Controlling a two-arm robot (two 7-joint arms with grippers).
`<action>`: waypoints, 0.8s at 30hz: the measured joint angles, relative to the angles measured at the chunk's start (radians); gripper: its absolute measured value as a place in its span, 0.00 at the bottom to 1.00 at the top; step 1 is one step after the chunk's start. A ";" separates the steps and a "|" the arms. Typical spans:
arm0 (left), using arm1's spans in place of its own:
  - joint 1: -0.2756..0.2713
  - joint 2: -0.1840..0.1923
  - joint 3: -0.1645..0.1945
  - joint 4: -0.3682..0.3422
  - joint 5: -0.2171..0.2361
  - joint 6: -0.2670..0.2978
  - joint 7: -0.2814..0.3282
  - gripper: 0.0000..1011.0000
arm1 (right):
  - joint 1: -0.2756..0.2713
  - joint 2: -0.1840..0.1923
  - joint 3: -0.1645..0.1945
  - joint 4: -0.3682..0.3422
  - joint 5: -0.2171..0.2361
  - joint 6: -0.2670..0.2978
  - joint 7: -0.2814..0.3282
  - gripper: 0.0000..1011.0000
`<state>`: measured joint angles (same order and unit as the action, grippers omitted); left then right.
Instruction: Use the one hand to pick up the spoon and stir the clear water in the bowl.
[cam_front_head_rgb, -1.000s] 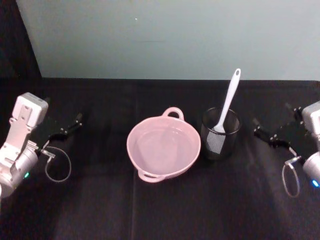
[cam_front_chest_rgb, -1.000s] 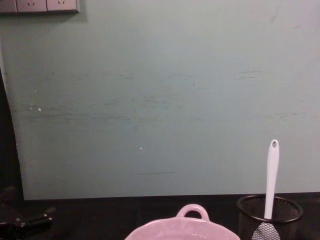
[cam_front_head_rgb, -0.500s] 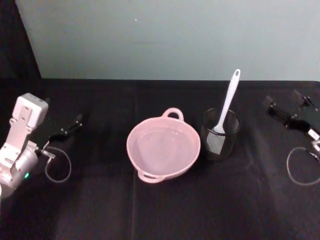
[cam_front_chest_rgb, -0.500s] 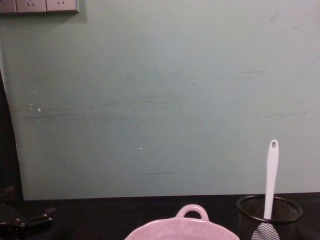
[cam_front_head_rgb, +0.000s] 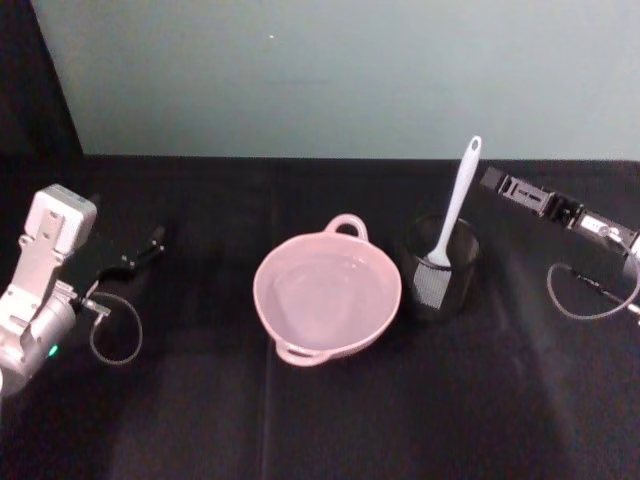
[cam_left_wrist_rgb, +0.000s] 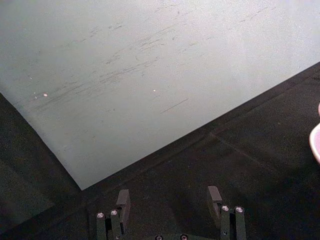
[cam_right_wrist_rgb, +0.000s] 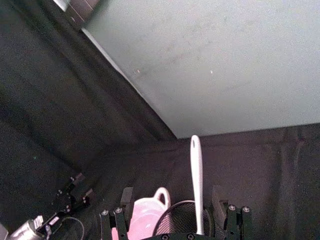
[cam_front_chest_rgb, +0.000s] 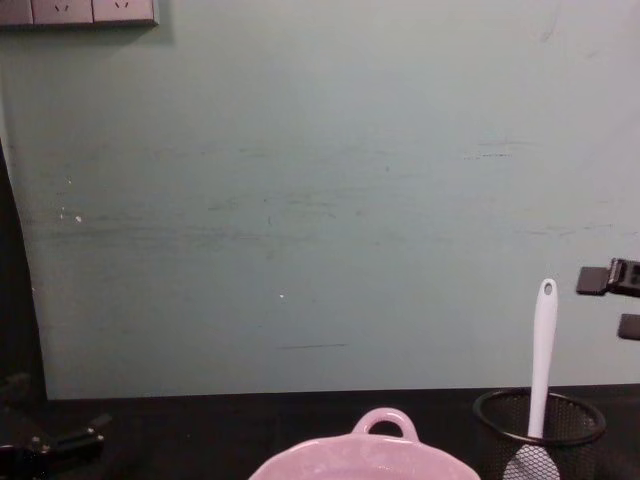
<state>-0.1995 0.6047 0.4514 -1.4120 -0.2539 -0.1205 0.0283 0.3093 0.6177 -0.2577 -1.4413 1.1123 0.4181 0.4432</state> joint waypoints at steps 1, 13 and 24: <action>0.000 0.000 0.000 0.000 0.000 0.000 0.000 1.00 | 0.015 -0.002 -0.009 0.011 0.001 0.013 0.000 0.99; 0.000 0.000 0.000 0.000 0.000 0.000 0.000 1.00 | 0.188 -0.052 -0.127 0.197 -0.035 0.034 0.031 0.99; 0.000 0.000 0.000 0.000 0.000 0.000 0.000 1.00 | 0.271 -0.093 -0.188 0.320 -0.053 -0.016 0.089 0.99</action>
<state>-0.1995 0.6047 0.4514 -1.4120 -0.2539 -0.1205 0.0283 0.5804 0.5246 -0.4462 -1.1216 1.0595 0.4025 0.5324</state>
